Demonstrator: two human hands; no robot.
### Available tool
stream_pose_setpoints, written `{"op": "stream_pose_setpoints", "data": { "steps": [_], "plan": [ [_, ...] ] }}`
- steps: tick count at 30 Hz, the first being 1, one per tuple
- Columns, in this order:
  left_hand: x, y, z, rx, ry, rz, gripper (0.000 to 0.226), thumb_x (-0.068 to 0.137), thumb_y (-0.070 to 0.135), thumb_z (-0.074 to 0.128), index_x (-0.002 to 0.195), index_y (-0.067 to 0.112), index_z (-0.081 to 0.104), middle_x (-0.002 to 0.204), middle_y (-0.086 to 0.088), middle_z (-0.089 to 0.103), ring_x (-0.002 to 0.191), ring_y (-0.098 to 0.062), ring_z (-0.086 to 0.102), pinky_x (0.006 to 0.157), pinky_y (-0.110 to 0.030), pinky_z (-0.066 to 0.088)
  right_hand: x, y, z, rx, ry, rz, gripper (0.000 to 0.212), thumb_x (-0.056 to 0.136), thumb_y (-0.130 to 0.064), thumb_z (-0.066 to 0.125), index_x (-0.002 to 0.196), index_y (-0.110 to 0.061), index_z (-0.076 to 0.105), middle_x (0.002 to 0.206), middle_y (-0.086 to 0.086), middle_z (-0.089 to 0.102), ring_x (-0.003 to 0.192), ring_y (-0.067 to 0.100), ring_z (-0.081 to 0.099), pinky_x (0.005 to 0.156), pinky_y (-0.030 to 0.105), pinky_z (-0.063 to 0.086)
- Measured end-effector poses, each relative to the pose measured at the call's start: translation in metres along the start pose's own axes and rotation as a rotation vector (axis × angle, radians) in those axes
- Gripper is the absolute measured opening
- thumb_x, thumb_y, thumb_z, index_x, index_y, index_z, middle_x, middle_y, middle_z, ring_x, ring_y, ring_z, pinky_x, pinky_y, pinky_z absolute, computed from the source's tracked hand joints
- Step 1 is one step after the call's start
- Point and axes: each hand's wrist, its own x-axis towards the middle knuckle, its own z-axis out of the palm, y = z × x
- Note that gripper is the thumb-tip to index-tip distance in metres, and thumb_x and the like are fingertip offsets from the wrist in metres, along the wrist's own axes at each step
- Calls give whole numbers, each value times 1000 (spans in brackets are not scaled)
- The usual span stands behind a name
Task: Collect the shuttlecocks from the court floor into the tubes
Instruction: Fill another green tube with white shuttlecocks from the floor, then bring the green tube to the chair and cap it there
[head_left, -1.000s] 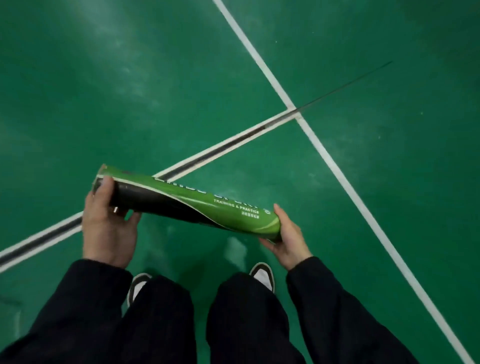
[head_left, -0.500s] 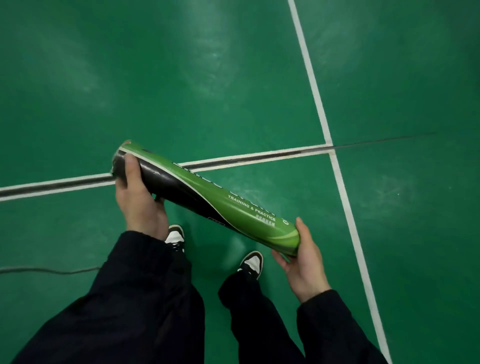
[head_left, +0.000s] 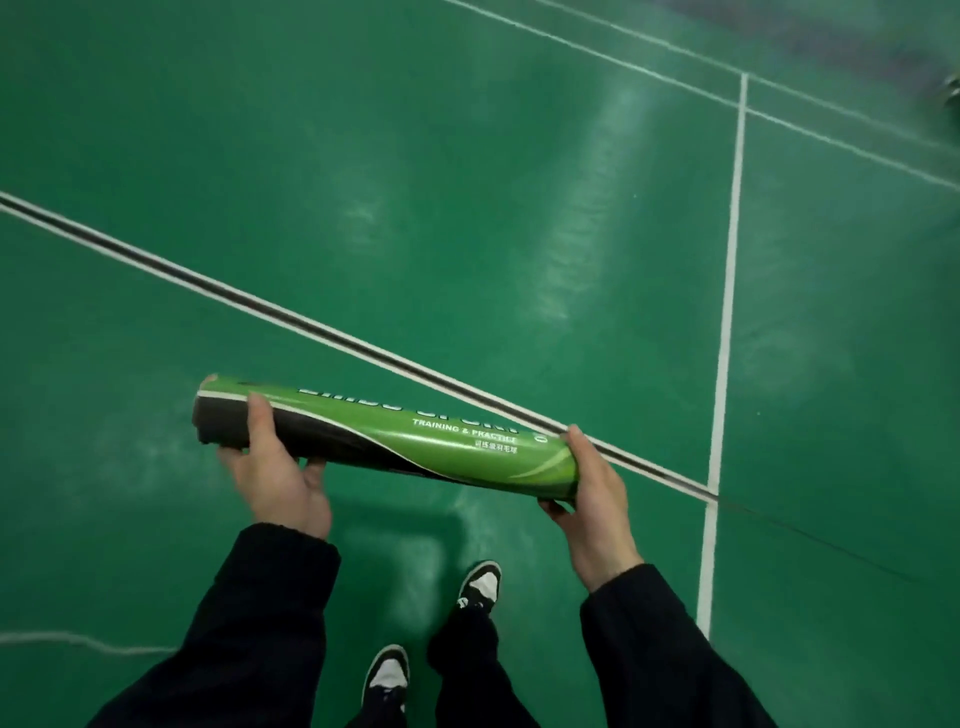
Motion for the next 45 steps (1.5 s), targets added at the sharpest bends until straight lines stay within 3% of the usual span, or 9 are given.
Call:
{"op": "stream_pose_setpoints", "data": {
  "steps": [5, 9, 16, 26, 29, 33, 37, 41, 45],
  "plan": [
    [-33, 91, -84, -164, 77, 65, 56, 97, 39, 67, 145, 26, 40, 132, -2, 64, 123, -25, 62, 97, -53, 54, -73, -21, 71, -128, -203, -98, 32, 91, -53, 66, 100, -23, 71, 88, -3, 74, 87, 16, 65, 81, 39, 53],
    [-64, 149, -152, -322, 147, 157, 55, 99, 34, 65, 148, 27, 41, 129, -2, 65, 123, -25, 61, 98, -52, 53, -124, -23, 122, -253, -399, -152, 35, 92, -53, 64, 104, -21, 71, 86, -7, 75, 86, 13, 66, 79, 37, 53],
    [-131, 192, -297, -497, 378, 412, 59, 98, 22, 66, 151, 26, 41, 133, -3, 63, 123, -26, 60, 99, -51, 54, -214, 25, 202, -467, -816, -142, 39, 89, -55, 66, 112, -23, 72, 118, 4, 73, 109, 20, 66, 81, 39, 54],
    [-267, 203, -565, -700, 763, 623, 45, 83, 31, 77, 125, 24, 62, 119, 0, 75, 120, -20, 65, 102, -43, 51, -421, 202, 281, -813, -1342, -148, 31, 93, -54, 61, 106, -27, 68, 112, 1, 72, 103, 19, 66, 84, 40, 53],
    [-298, 209, -650, -782, 872, 665, 43, 87, 31, 75, 128, 23, 61, 120, -2, 75, 120, -20, 66, 102, -41, 50, -501, 270, 298, -878, -1453, -172, 30, 97, -52, 57, 109, -26, 67, 113, 2, 70, 104, 21, 66, 91, 45, 52],
    [-343, 215, -752, -934, 1048, 744, 50, 88, 36, 76, 134, 28, 58, 123, 0, 74, 122, -19, 64, 97, -38, 50, -609, 359, 305, -972, -1583, -135, 32, 96, -53, 57, 111, -27, 67, 116, 4, 69, 102, 22, 65, 89, 43, 51],
    [-387, 225, -835, -1114, 1164, 818, 55, 92, 37, 71, 143, 35, 49, 125, -2, 71, 120, -20, 64, 103, -45, 49, -707, 435, 303, -1078, -1734, -101, 37, 96, -56, 57, 117, -27, 66, 118, 4, 70, 108, 23, 64, 96, 46, 51],
    [-415, 222, -914, -1208, 1224, 872, 59, 91, 22, 74, 144, 30, 49, 128, -6, 70, 121, -25, 65, 106, -52, 49, -793, 505, 310, -1174, -1863, -104, 39, 95, -58, 58, 117, -27, 66, 114, 1, 71, 102, 21, 64, 89, 43, 52],
    [-430, 217, -994, -1278, 1287, 869, 54, 89, 21, 76, 138, 22, 55, 128, -9, 71, 119, -24, 67, 102, -47, 54, -862, 583, 326, -1260, -1940, -66, 41, 93, -61, 57, 113, -26, 67, 103, -1, 72, 90, 18, 65, 83, 39, 49]
  ]
}}
